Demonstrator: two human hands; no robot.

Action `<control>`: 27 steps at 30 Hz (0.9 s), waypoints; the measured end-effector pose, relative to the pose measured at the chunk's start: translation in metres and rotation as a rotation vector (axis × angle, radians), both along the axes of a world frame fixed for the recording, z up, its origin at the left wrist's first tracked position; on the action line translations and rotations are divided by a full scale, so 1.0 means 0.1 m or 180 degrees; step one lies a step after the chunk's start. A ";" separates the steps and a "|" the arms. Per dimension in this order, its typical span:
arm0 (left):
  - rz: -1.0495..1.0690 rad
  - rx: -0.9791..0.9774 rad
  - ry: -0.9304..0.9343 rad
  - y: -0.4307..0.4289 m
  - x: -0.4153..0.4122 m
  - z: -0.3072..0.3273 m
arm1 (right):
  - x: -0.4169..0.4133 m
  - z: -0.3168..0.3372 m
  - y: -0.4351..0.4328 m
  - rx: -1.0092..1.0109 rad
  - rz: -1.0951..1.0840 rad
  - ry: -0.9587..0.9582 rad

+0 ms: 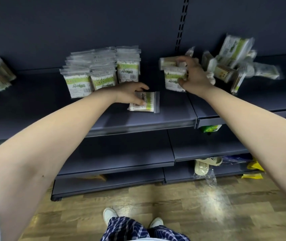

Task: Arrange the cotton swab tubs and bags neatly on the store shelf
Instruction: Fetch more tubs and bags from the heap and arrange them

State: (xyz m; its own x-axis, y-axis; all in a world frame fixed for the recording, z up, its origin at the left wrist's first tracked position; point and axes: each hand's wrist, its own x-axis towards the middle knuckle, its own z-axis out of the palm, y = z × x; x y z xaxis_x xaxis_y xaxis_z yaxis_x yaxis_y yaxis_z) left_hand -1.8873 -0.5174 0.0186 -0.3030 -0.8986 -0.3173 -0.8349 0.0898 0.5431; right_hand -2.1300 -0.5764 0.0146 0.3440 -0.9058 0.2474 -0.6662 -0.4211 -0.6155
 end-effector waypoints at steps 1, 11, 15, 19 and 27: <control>-0.0002 0.0003 -0.0029 0.00 -0.02 0.01 | 0.00 -0.02 0.03 0.0150 -0.0044 -0.0066; 0.0111 -0.0359 -0.0045 0.00 0.04 0.19 | 0.03 -0.27 0.13 0.0266 -0.0494 -0.0283; 0.0486 -0.1044 0.0563 0.01 0.18 0.20 | 0.11 -0.32 0.17 0.0309 -0.0549 -0.0343; 0.0914 -0.1865 0.0577 -0.03 0.23 0.23 | 0.17 -0.30 0.22 0.0260 -0.0514 -0.0301; 0.0976 -0.1976 -0.0007 -0.26 0.44 0.18 | 0.48 -0.30 0.23 0.0830 -0.0078 -0.0437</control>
